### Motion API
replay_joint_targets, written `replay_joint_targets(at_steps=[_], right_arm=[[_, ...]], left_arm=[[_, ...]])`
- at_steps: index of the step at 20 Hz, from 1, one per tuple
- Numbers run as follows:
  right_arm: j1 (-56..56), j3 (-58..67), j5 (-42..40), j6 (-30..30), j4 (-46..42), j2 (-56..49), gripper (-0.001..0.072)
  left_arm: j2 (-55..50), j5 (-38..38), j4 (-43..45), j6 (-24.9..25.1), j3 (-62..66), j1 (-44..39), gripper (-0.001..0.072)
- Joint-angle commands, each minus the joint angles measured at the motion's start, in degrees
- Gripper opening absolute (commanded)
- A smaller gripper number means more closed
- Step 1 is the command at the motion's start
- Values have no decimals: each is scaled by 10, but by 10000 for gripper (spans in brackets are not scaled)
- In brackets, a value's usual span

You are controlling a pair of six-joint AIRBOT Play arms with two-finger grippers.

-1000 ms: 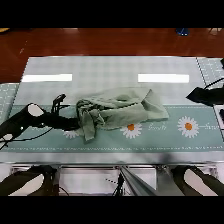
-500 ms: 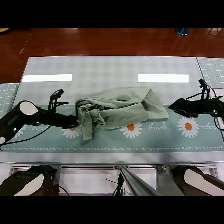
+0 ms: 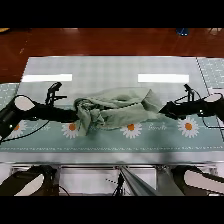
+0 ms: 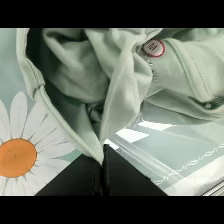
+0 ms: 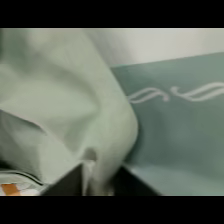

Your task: Fold the shirts.

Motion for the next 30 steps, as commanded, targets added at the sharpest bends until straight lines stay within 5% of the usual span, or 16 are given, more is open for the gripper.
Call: replay_joint_targets(at_steps=[1,7,14,24,30], right_arm=[[64,5,-40,1,-7,-16,50],[-4,130,62,-4,-40,113,25],[-95,293,27,3,-41,344,24],[-95,466,22,69,-39,440,24],[-95,584,192,107,-69,440,24]], left_arm=[[1,1,3,0,22,1,22],[22,-88,37,0,192,78,22],[89,-100,26,-16,483,238,22],[112,-86,23,-16,780,242,21],[130,-97,50,-16,826,242,21]])
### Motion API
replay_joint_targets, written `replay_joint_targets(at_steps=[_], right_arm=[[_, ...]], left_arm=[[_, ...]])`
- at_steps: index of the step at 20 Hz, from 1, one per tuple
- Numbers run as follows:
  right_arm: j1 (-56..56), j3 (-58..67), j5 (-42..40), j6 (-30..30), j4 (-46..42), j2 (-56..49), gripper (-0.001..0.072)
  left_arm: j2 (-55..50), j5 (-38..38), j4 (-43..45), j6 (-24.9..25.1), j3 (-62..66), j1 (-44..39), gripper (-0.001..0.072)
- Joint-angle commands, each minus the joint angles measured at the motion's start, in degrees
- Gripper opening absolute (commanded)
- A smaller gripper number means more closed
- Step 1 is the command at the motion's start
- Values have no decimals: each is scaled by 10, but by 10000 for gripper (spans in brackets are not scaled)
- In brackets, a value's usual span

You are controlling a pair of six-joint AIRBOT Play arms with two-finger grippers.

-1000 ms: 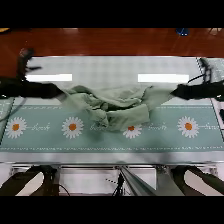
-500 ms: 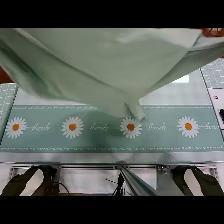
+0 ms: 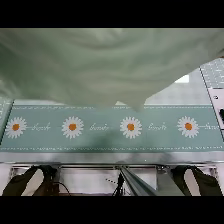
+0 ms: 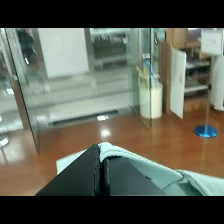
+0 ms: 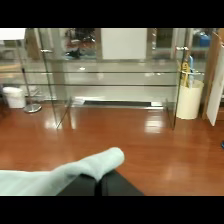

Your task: Fold the shirts.

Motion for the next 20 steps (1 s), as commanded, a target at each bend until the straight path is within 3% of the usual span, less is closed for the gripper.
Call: replay_joint_targets(at_steps=[1,3,5,8,14,20], right_arm=[[0,60,146,34,-60,2,24],[0,61,249,41,-119,-1,24],[0,59,346,56,-125,-21,24],[0,8,393,60,-84,-60,23],[70,-185,353,26,-57,-201,23],[125,-192,97,25,-67,-346,24]], left_arm=[[8,-52,39,-4,20,0,21],[6,-104,69,-11,-8,0,21],[2,-156,72,-11,-71,0,21],[-17,-188,65,-17,-204,0,21],[-136,-157,23,-15,-396,-26,21],[-264,-31,20,-9,-400,-95,22]])
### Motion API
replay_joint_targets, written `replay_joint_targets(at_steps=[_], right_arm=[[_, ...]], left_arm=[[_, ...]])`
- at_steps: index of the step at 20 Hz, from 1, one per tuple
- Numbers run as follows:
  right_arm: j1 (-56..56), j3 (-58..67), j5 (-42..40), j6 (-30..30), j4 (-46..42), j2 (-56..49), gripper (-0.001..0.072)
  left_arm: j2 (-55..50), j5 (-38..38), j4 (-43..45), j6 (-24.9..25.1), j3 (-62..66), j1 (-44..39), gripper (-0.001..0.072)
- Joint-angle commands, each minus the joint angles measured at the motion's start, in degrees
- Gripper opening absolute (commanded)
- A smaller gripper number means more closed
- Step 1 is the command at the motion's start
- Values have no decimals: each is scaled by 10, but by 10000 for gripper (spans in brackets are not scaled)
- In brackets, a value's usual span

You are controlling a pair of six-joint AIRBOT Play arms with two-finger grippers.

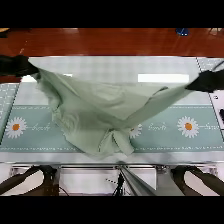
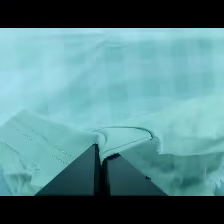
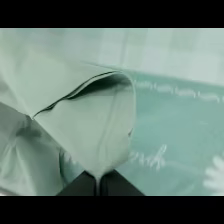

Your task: Fold the shirts.

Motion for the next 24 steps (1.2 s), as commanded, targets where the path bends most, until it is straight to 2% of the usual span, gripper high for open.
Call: replay_joint_targets(at_steps=[1,4,5,6,7,10,12,16,20,23,24], right_arm=[[17,-11,-158,14,-7,-66,24],[17,-11,-190,16,-17,-90,24],[17,-11,-189,16,-19,-93,24],[17,-11,-189,10,-21,-92,24],[17,-11,-189,0,-21,-90,24],[17,-11,-189,-20,-34,-80,24],[17,-11,-183,-20,-77,-78,24],[17,-11,-175,-11,-174,-78,25],[17,-11,-190,-7,-174,-78,25],[17,-11,-184,-7,-167,-78,25],[17,-11,-185,-7,-165,-78,24]], left_arm=[[-64,73,-4,4,-12,-32,22],[-107,55,-3,-12,-12,-41,30],[-114,47,-3,-14,-11,-40,145],[-114,36,-3,-14,-10,-36,384],[-110,15,2,-20,-3,-29,483],[-92,-107,35,-76,38,1,480],[-54,-147,41,-83,23,16,478],[50,-148,5,-108,-161,-10,479],[127,-104,-80,-109,-390,-100,481],[156,-29,-81,-154,-498,-179,483],[155,-10,-87,-169,-520,-204,523]])
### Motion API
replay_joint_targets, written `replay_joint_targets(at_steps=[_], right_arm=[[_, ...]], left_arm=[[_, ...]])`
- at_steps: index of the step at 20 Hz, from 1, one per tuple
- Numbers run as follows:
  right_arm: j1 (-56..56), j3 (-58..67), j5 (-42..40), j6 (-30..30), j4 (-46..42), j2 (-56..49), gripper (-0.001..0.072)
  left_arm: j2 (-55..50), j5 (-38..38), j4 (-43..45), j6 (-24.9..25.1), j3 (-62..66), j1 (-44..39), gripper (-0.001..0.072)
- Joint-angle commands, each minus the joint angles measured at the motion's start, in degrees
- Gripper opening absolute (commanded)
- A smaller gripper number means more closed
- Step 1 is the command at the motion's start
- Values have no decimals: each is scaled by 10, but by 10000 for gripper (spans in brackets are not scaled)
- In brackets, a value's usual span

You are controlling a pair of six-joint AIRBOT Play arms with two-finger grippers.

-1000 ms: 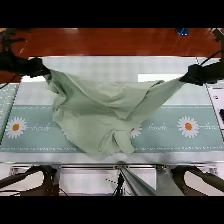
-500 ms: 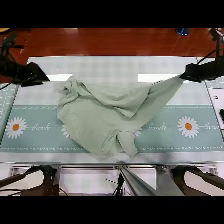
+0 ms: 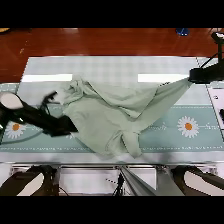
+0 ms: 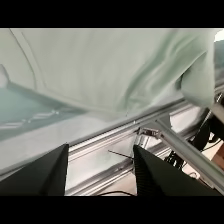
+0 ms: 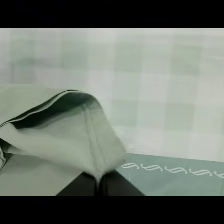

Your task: Fold the shirts.

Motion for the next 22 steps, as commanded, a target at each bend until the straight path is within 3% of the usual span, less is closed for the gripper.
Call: replay_joint_targets(at_steps=[1,2,7,10,14,18,21,22], right_arm=[[1,0,-2,1,0,0,25],[1,-1,-8,1,1,0,24],[1,-1,-10,1,11,0,25],[1,-1,-7,1,11,0,25],[1,-1,-2,1,11,0,25],[1,-1,-2,1,11,0,25],[1,-1,2,1,11,0,25],[1,-1,3,1,11,0,25]], left_arm=[[24,84,-43,-43,-118,-93,581],[23,115,-69,-43,-131,-121,618],[-13,255,-148,-45,-139,-242,618],[-71,267,-163,-42,-139,-282,618],[-124,285,-219,-3,-139,-306,618],[-133,325,-233,-8,-139,-308,617],[-133,387,-235,-54,-137,-307,577],[-133,404,-237,-60,-136,-307,460]])
